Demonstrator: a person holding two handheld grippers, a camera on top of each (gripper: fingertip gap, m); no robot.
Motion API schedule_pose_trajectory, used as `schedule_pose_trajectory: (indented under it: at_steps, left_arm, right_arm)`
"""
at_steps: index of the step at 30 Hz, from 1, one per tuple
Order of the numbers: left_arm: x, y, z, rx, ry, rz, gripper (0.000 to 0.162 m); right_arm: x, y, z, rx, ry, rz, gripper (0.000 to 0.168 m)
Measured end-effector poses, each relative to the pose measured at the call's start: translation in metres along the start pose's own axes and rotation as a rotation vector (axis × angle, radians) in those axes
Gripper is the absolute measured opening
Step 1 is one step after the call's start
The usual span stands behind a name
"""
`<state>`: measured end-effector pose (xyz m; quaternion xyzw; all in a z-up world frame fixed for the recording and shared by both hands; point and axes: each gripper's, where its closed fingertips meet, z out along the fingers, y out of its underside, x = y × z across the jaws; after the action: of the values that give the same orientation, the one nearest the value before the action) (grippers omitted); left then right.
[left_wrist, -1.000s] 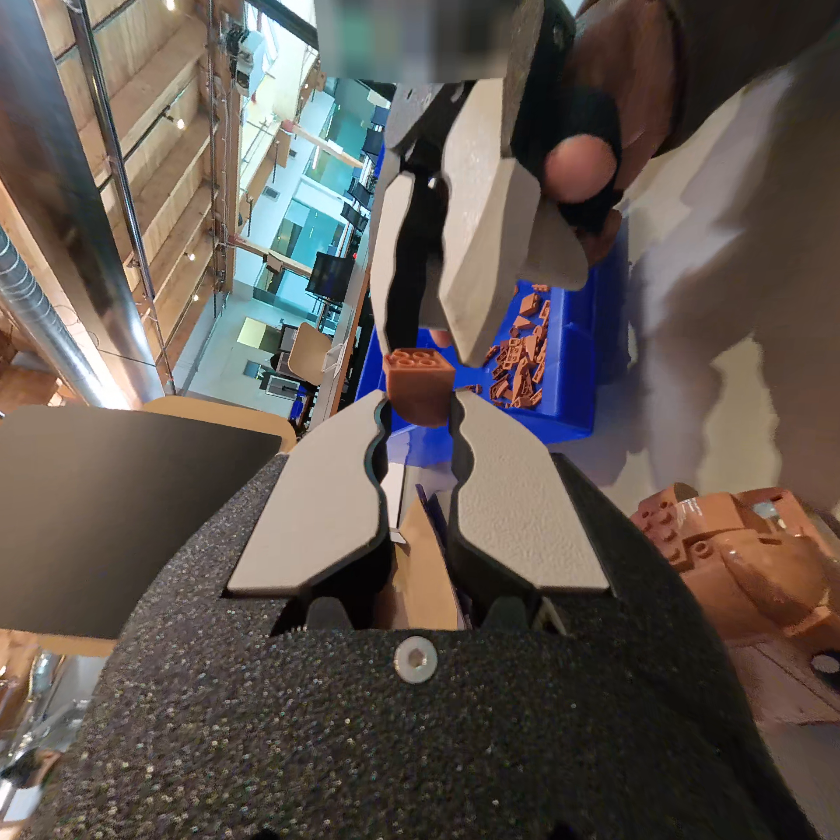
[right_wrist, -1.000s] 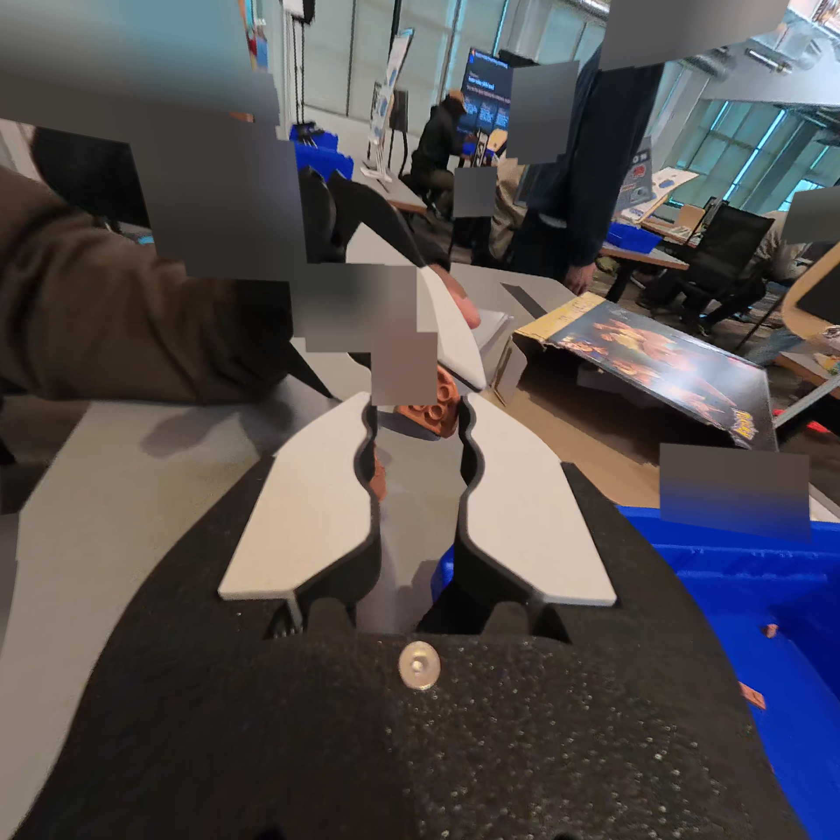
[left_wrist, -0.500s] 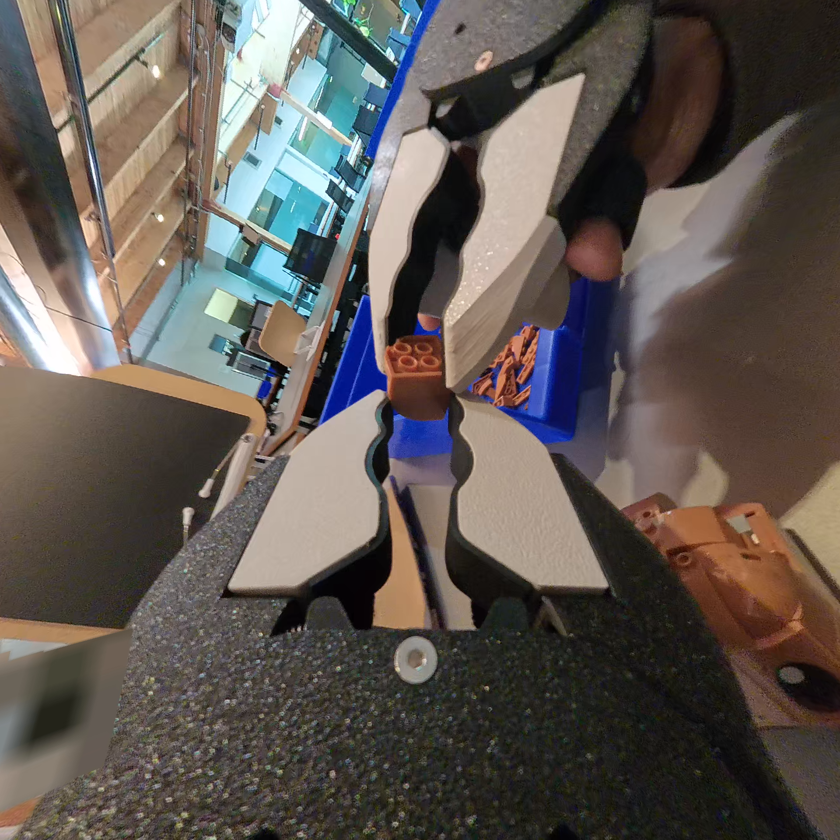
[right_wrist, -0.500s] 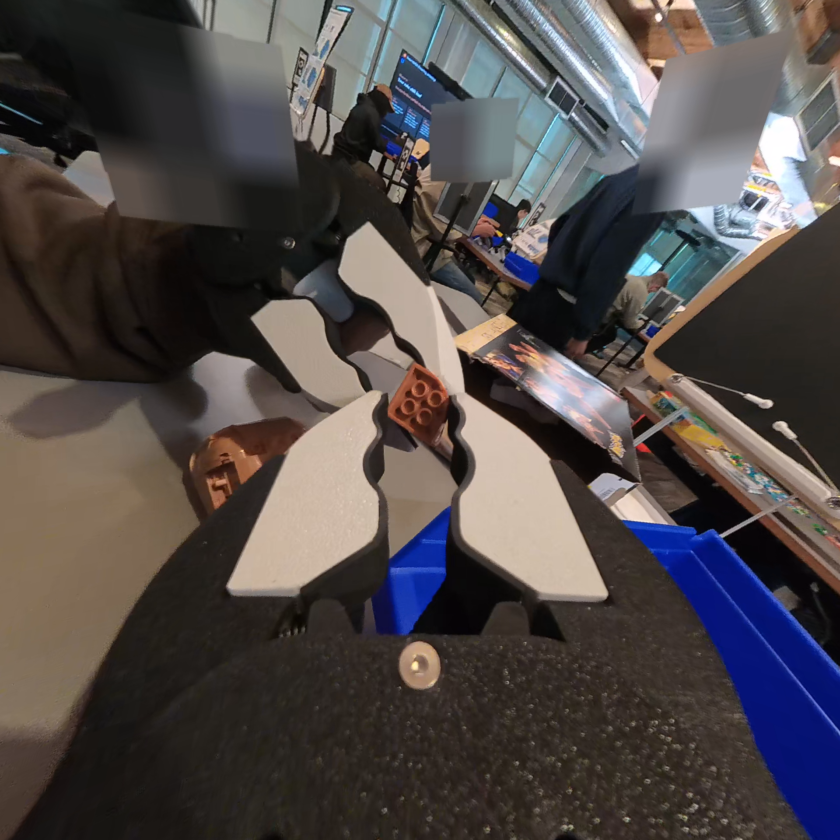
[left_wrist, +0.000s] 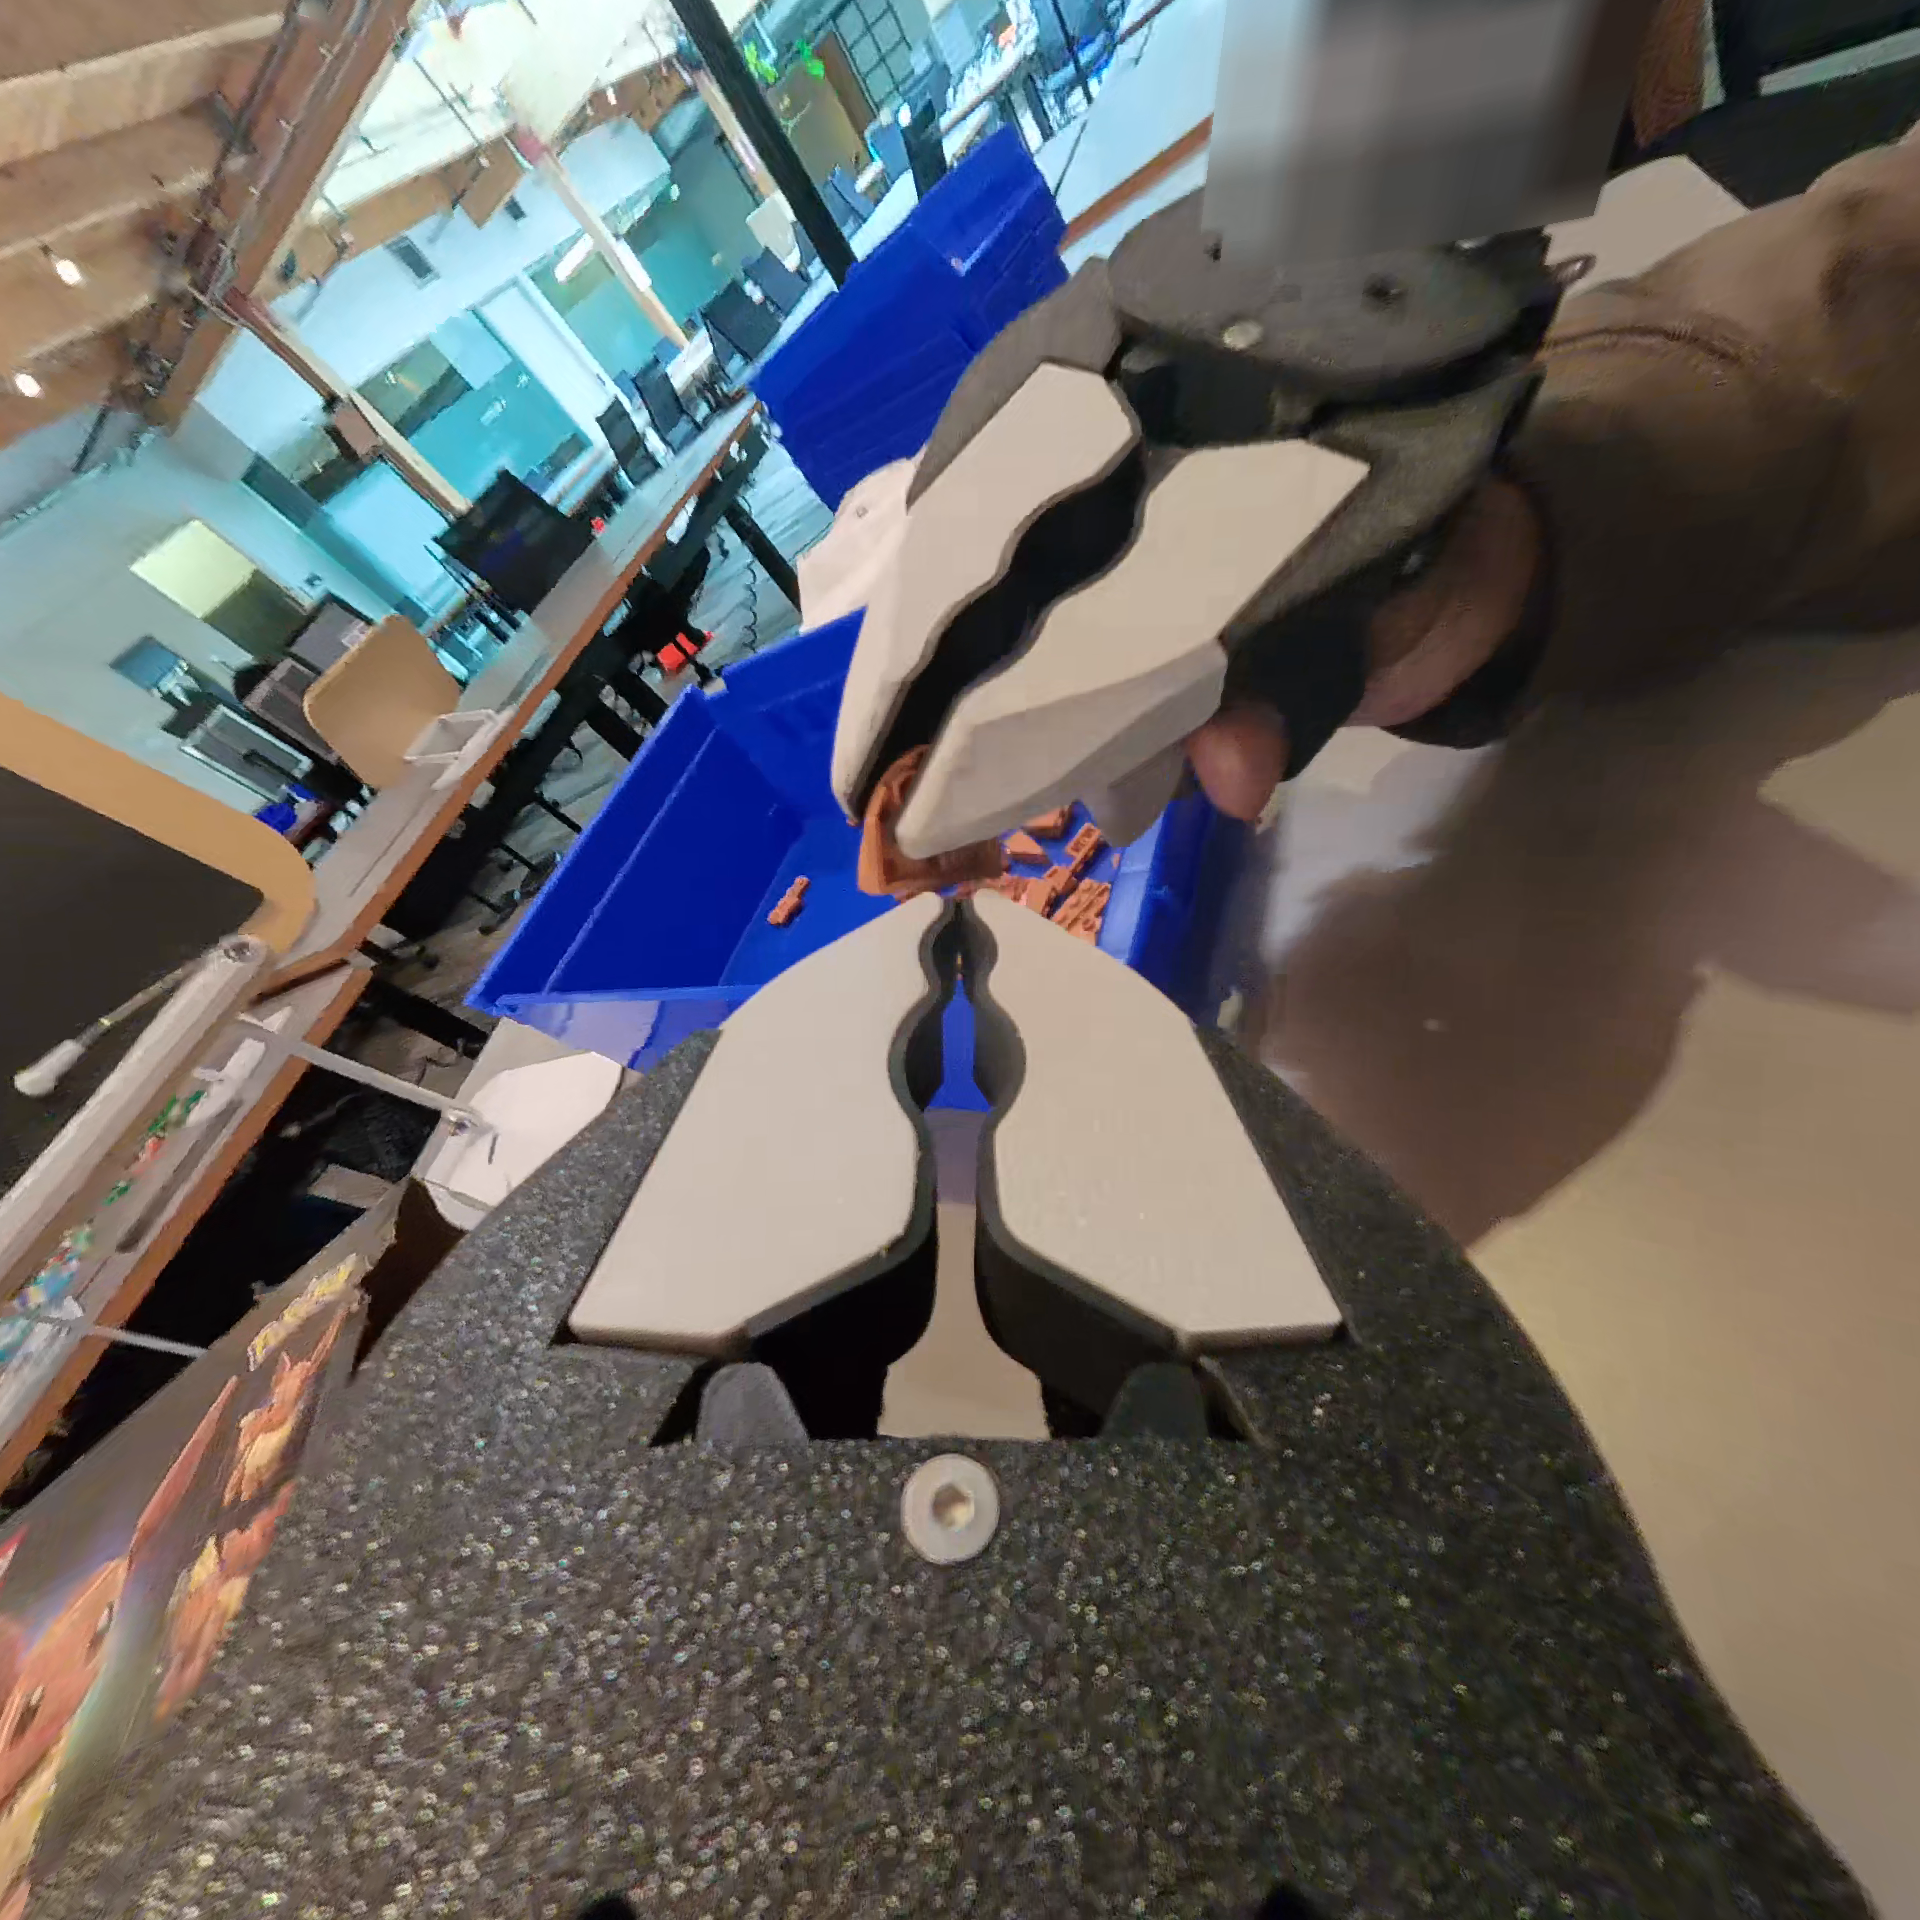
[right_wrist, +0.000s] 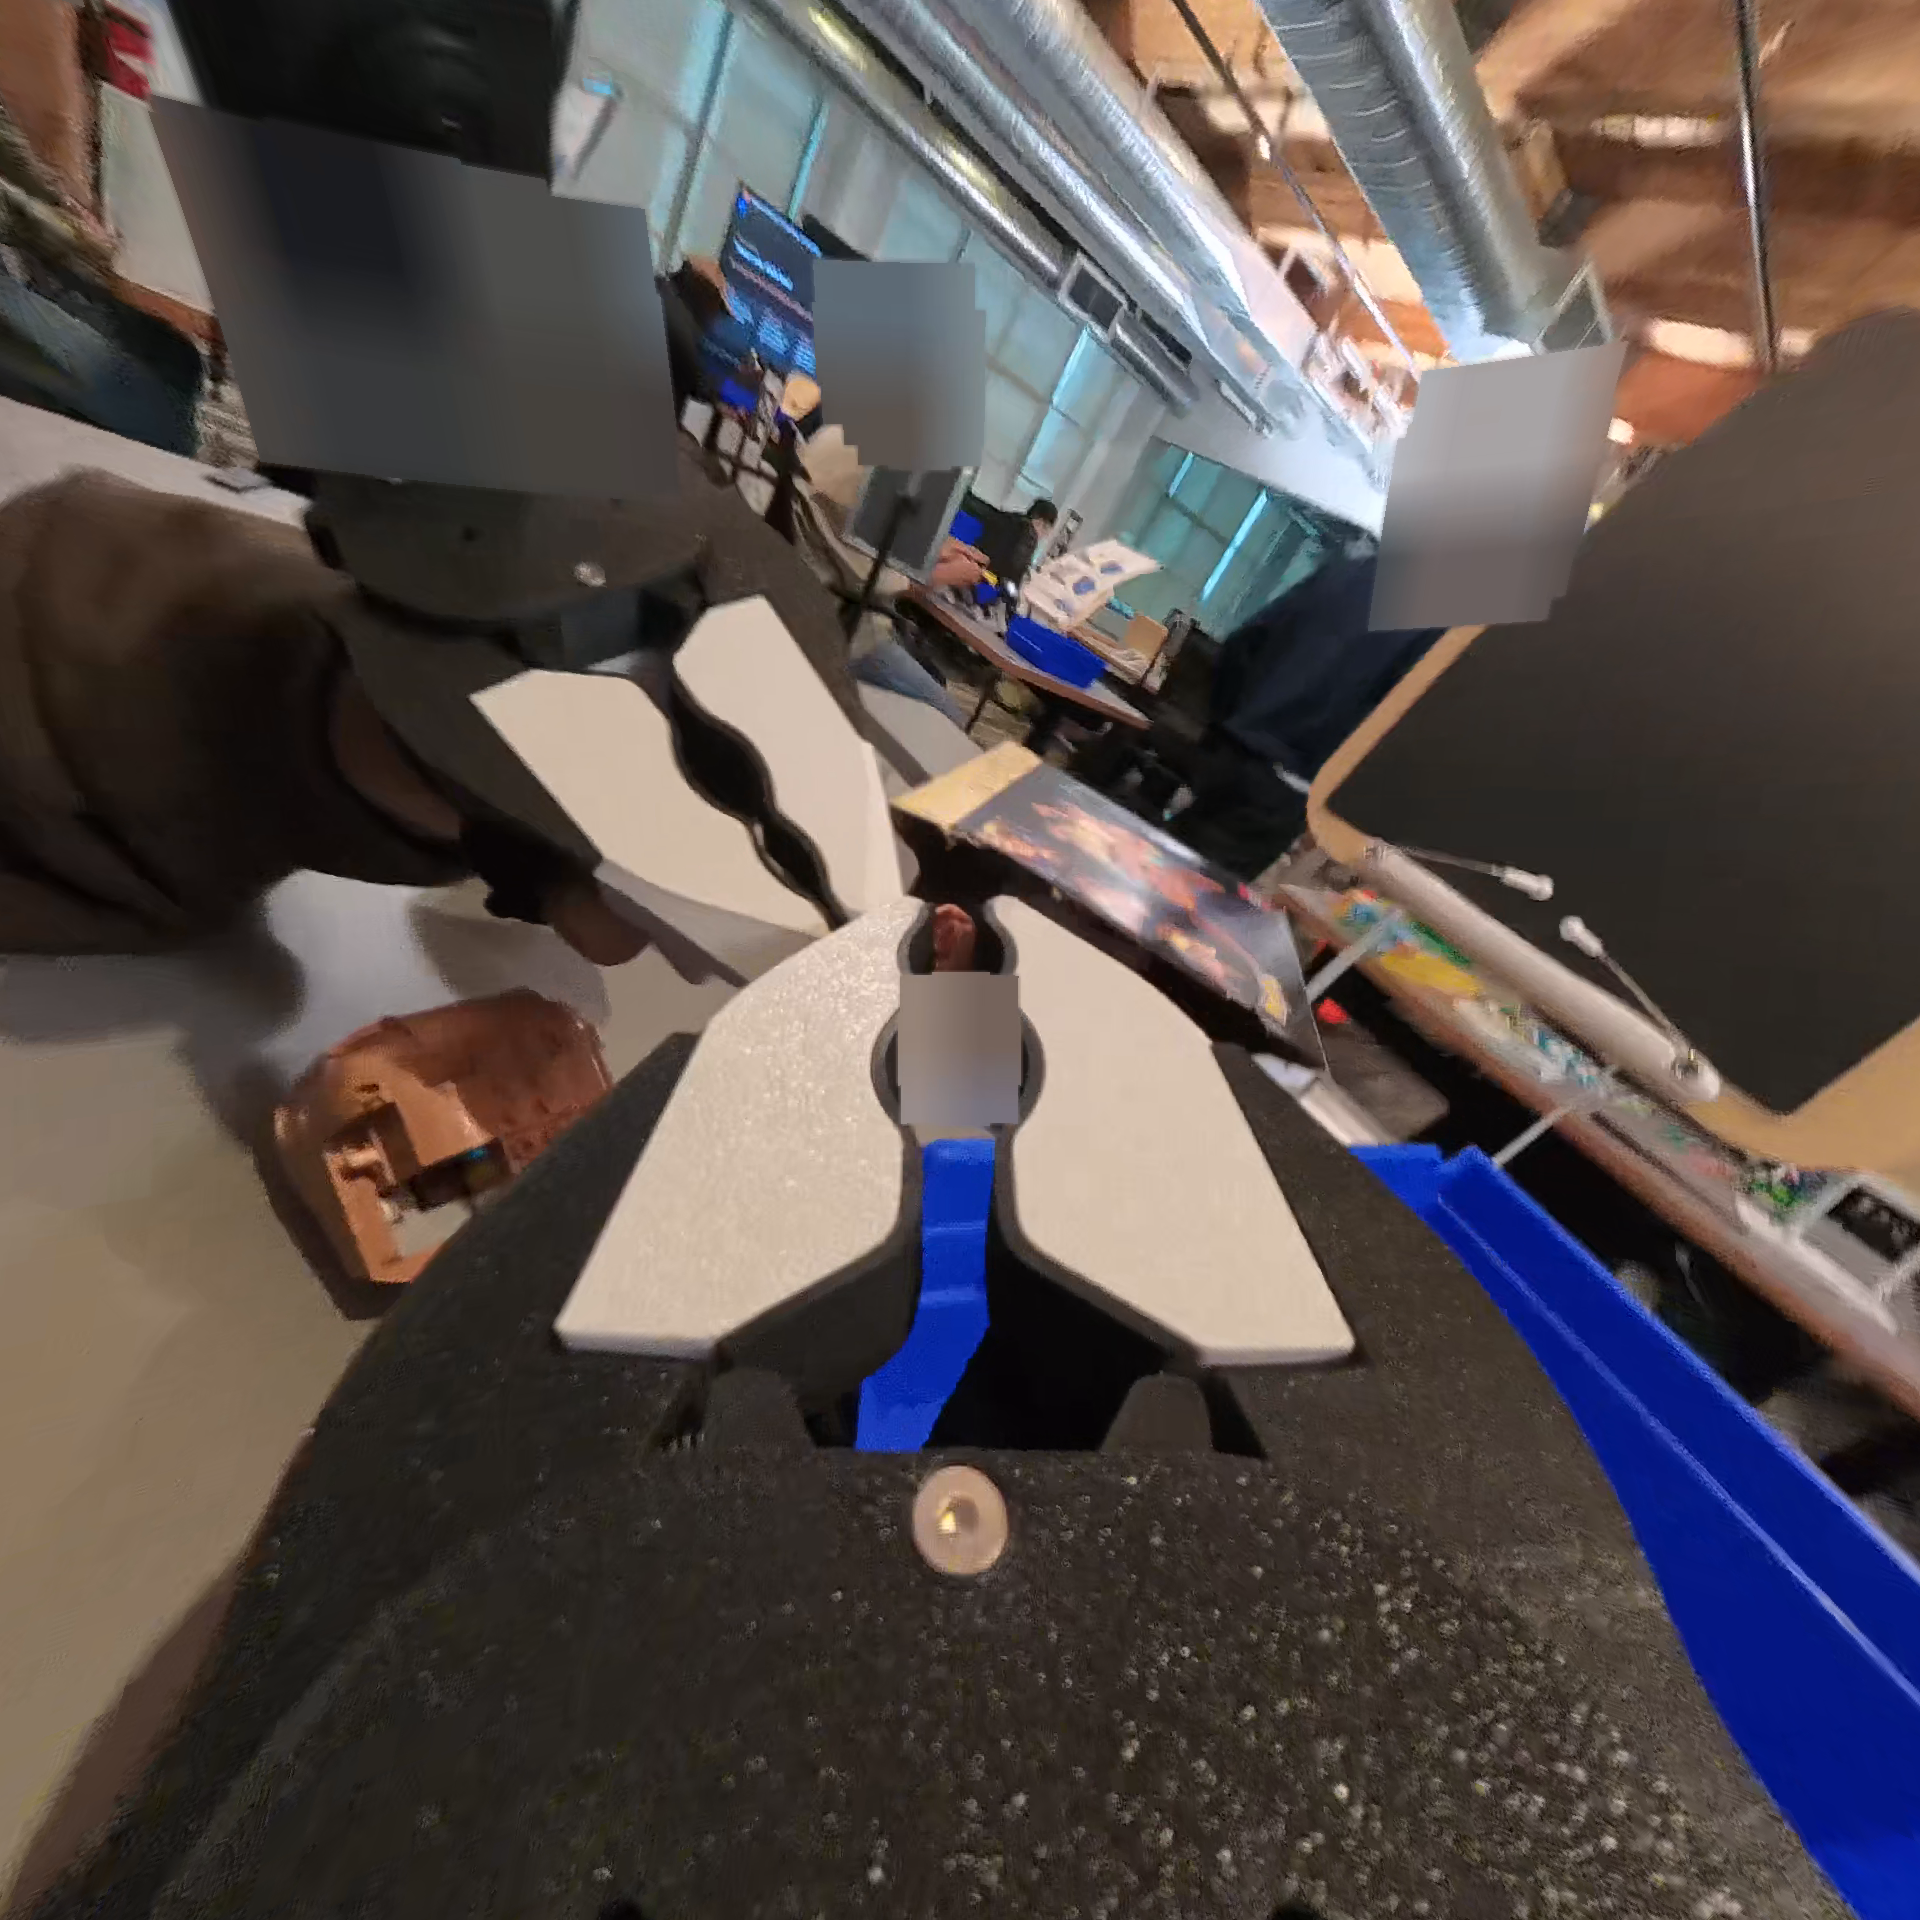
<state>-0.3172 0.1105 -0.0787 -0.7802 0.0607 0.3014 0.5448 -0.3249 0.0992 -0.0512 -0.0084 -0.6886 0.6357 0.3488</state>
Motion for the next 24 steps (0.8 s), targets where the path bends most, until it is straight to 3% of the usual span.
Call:
schedule_pose_trajectory:
  at_steps: [3,5,10,14,18,21,24]
  left_arm:
    - [-0.003,0.015,0.004,-0.079,-0.017,0.01,0.0]
    - [-0.006,0.021,0.004,-0.094,-0.019,-0.019,0.003]
    - [-0.01,0.001,0.001,0.063,-0.033,-0.061,0.041]
    - [-0.011,-0.016,0.004,0.173,-0.074,-0.104,0.051]
    - [-0.01,-0.024,0.007,0.209,-0.095,-0.154,0.05]
    - [-0.009,-0.025,0.007,0.199,-0.118,-0.13,0.035]
    - [-0.011,-0.021,0.007,0.146,-0.136,-0.117,0.031]
  right_arm:
    - [0.006,0.012,0.002,-0.043,-0.008,0.057,0.007]
    - [0.005,0.005,0.001,0.02,-0.053,0.185,0.007]
    - [0.012,-0.016,-0.006,0.297,-0.25,0.775,0.006]
    - [0.019,-0.012,-0.007,0.45,-0.334,1.112,0.006]
    - [0.008,-0.015,-0.002,0.492,-0.386,1.187,0.006]
    - [0.001,-0.018,0.0,0.493,-0.398,1.169,0.006]
    - [0.001,-0.014,0.002,0.463,-0.37,1.127,0.006]
